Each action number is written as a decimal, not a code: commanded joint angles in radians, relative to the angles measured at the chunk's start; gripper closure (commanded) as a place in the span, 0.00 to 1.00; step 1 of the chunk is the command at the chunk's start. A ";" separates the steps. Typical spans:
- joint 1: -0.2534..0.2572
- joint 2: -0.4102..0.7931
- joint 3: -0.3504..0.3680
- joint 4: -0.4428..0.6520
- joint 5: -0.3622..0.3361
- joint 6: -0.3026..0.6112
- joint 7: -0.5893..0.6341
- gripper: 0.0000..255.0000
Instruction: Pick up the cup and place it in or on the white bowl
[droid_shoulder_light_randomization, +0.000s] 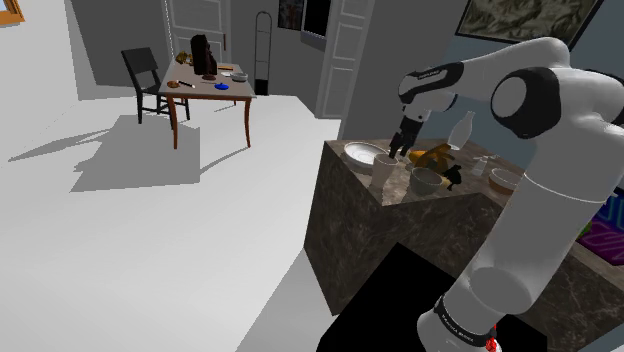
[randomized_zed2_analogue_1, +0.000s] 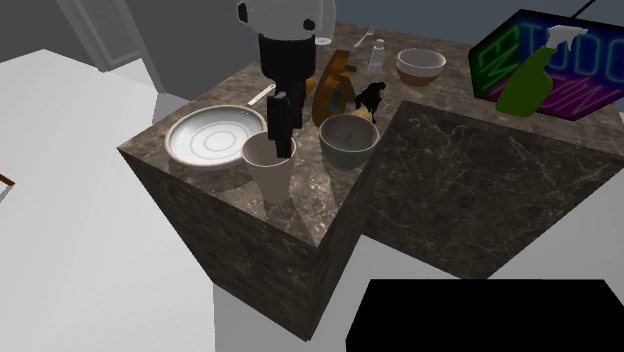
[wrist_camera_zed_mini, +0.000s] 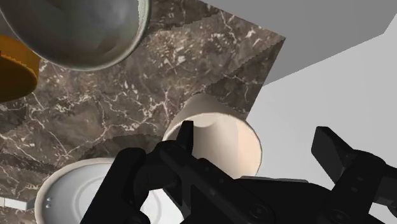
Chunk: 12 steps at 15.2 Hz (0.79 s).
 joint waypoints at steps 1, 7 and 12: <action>-0.033 0.090 -0.008 0.067 0.073 -0.004 -0.069 0.00; -0.175 0.330 0.024 0.301 0.241 -0.061 -0.200 0.00; -0.171 0.347 0.035 0.258 0.258 -0.004 -0.212 0.00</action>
